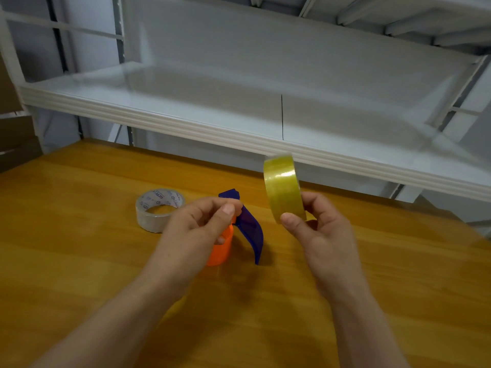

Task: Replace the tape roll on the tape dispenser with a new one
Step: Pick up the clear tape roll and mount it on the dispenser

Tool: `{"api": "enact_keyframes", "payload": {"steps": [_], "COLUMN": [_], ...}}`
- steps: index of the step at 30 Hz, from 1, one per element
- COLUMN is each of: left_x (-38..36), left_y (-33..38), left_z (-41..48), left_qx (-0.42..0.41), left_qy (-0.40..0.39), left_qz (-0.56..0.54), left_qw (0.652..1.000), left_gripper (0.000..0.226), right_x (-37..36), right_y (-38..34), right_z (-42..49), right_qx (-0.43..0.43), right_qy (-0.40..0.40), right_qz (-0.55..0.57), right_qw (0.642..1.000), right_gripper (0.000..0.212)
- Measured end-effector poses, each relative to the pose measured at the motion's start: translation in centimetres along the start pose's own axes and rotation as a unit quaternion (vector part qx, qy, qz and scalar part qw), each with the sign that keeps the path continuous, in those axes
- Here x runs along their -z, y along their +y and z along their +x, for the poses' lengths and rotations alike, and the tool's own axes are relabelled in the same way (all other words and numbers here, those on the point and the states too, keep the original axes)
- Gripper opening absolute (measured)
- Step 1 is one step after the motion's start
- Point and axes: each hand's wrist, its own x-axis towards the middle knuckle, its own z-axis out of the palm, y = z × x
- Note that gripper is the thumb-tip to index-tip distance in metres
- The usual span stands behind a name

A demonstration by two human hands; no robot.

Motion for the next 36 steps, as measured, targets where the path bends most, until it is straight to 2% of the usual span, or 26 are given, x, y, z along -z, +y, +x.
{"api": "enact_keyframes", "payload": {"steps": [1,4,8,13,20,26,32,36], "left_x": [0.0,0.0,0.2,0.7,0.7,0.2,0.4,0.5], "left_y": [0.1,0.3,0.8,1.2,1.2,0.8,1.0,1.0], "left_z": [0.1,0.4,0.5,0.5,0.2,-0.2,-0.1,-0.2], "left_qx": [0.02,0.074,0.101,0.097,0.059,-0.008,-0.055,-0.083], "left_qy": [-0.01,-0.032,-0.077,-0.103,-0.104,-0.08,-0.079,-0.076], "left_qz": [-0.037,-0.126,-0.22,-0.287,-0.234,-0.125,-0.077,-0.034], "left_qw": [0.999,0.989,0.967,0.947,0.965,0.989,0.992,0.993], "left_gripper": [0.02,0.043,0.052,0.042,0.043,0.037,0.03,0.035], "right_x": [-0.2,-0.6,-1.3,-1.9,-1.8,-2.3,-2.6,-2.8], "right_y": [-0.1,-0.1,0.0,0.0,0.0,-0.5,-0.5,-0.5], "right_z": [-0.1,-0.1,-0.3,-0.5,-0.6,-0.7,-0.9,-0.9], "right_qx": [0.021,0.071,0.067,0.054,0.048,0.052,0.029,0.007], "right_qy": [-0.011,-0.036,-0.079,-0.127,-0.11,-0.099,-0.105,-0.097], "right_qz": [-0.002,-0.035,-0.07,-0.091,-0.075,0.014,0.123,0.175], "right_qw": [1.0,0.996,0.992,0.986,0.99,0.994,0.986,0.98], "right_gripper": [0.026,0.025,0.024,0.026,0.047,0.013,0.015,0.019]}}
